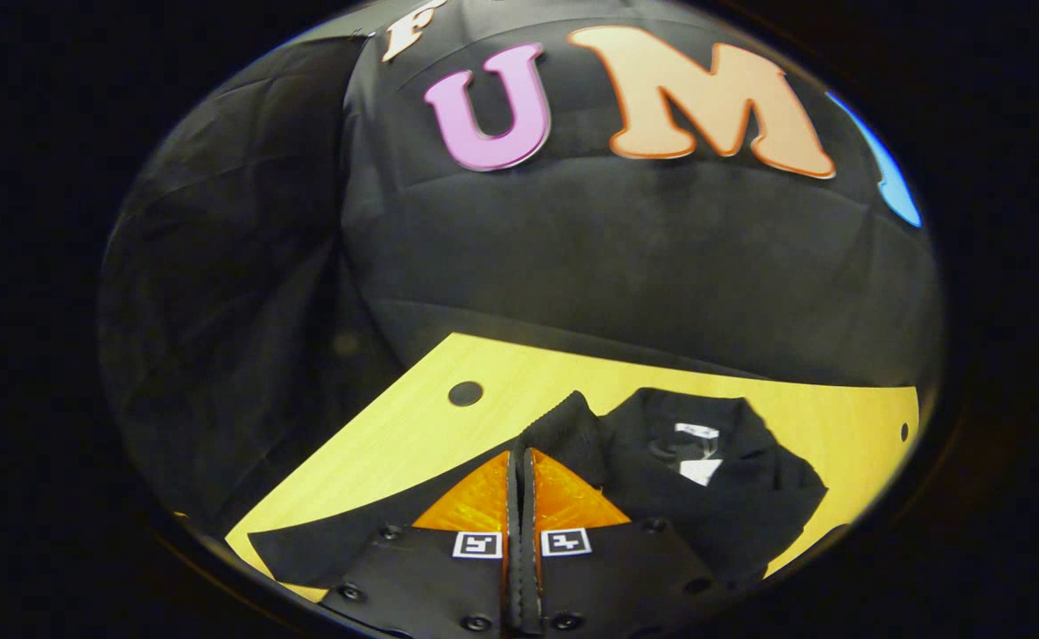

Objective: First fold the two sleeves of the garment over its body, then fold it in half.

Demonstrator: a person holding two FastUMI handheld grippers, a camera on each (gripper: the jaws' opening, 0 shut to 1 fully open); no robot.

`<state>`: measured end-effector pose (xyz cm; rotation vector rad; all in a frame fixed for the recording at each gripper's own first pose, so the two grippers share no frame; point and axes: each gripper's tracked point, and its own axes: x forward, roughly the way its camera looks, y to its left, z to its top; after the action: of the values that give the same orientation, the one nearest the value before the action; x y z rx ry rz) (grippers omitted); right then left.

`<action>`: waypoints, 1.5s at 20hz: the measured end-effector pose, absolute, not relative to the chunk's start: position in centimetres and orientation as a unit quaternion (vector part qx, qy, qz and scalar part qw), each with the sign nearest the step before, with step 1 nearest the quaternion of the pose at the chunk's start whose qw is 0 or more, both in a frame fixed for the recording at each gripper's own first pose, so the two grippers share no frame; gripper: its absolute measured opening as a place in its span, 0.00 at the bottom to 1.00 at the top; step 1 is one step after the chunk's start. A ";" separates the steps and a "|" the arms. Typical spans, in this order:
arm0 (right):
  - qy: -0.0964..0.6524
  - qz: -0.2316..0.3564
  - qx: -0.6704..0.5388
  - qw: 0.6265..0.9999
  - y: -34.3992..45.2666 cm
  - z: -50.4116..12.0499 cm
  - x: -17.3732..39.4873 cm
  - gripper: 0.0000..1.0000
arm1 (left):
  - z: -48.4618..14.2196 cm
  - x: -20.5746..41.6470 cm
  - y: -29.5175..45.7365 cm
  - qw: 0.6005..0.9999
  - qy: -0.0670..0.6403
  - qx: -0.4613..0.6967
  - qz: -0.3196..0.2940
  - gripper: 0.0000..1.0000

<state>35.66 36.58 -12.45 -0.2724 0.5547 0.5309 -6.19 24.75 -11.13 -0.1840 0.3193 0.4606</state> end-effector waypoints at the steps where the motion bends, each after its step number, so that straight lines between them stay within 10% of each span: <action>1: 0.279 0.262 -0.139 0.914 37.6 -13.8 35.6 0.01 | -11.3 -6.3 25.2 0.957 0.160 -0.086 0.228 0.95; 14: 0.334 0.260 -0.142 0.895 40.4 -20.9 35.8 0.00 | -17.9 -4.8 28.7 0.946 0.235 -0.050 0.216 0.94; 21: 0.315 0.293 -0.138 0.892 42.1 -20.0 34.9 0.15 | -21.0 -5.0 29.4 0.933 0.275 -0.052 0.228 0.95; 23: 0.315 0.308 -0.139 0.887 42.5 -19.3 33.7 0.48 | -21.4 -5.1 29.8 0.931 0.279 -0.051 0.228 0.95; 26: 0.280 0.338 -0.139 0.888 42.4 -17.0 32.2 0.58 | -22.3 -5.6 30.0 0.927 0.292 -0.043 0.233 0.95; 28: 0.261 0.334 -0.148 0.894 41.4 -14.9 30.8 0.90 | -22.9 -5.8 30.6 0.922 0.304 -0.032 0.237 0.95; 30: 0.244 0.332 -0.148 0.899 40.5 -13.0 29.8 1.00 | -23.5 -5.7 31.0 0.920 0.310 -0.021 0.239 0.95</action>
<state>29.77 40.48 -13.00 -0.3054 0.5058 0.6876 -5.75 31.00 -23.46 -0.0435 0.6382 0.4916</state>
